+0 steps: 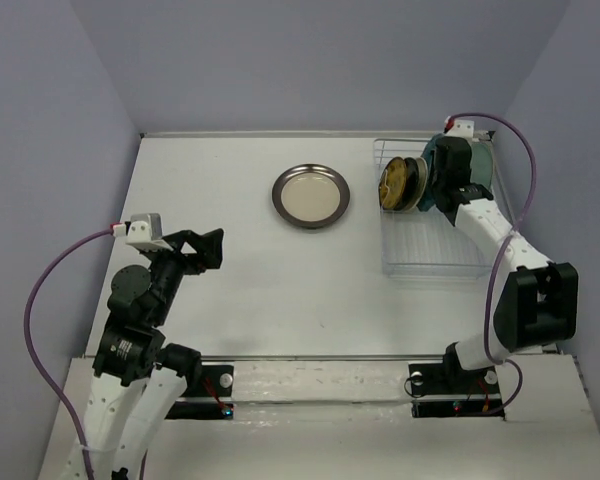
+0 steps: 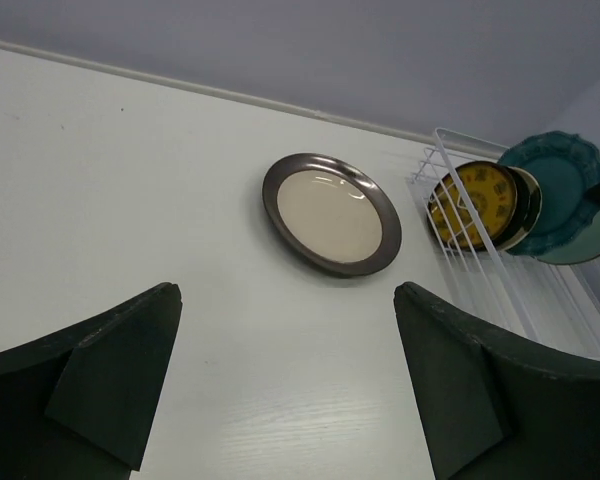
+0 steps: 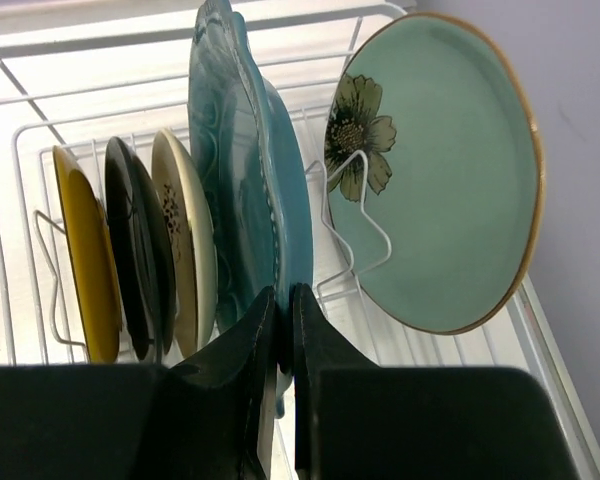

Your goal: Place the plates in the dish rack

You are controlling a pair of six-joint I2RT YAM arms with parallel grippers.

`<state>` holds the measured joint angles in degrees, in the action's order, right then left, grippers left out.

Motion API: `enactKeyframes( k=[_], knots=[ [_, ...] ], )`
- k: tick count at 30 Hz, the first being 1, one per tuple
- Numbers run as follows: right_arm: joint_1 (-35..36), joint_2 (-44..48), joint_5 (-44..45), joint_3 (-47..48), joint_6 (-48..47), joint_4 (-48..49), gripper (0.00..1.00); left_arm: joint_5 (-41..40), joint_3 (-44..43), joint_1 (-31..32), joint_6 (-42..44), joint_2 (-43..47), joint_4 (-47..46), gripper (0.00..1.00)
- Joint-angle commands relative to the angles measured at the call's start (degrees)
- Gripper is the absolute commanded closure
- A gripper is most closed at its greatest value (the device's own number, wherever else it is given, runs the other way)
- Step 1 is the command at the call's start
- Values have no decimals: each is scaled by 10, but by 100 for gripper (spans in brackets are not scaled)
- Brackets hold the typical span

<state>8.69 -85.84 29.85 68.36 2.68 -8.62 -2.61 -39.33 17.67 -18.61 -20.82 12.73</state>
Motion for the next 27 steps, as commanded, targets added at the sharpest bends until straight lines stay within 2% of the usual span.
enactKeyframes(
  k=[1,3,5,9,10,13,16,18,20,27],
  knots=[
    [0,7,7,0,23,70,93,22,11,4,-15,-26,-30,1],
    [0,3,-3,-6,32,69,93,46,15,4,-30,-36,-42,1],
    [6,4,-11,-9,43,69,86,64,21,4,-58,-59,-57,1],
    [6,13,-10,-15,70,58,66,100,45,4,-129,-106,-93,1],
    [6,15,1,-12,75,46,57,123,67,4,-166,-124,-127,1],
    [6,33,11,-3,90,24,42,143,105,4,-225,-174,-211,1],
    [6,65,7,-4,112,6,39,125,121,4,-247,-223,-259,1],
    [6,98,-8,-13,143,-17,36,81,146,3,-268,-272,-333,1],
    [6,143,-35,-27,170,-31,36,59,148,4,-289,-328,-362,1],
    [6,290,-167,-136,233,-5,35,17,77,5,-305,-497,-413,3]
  ],
)
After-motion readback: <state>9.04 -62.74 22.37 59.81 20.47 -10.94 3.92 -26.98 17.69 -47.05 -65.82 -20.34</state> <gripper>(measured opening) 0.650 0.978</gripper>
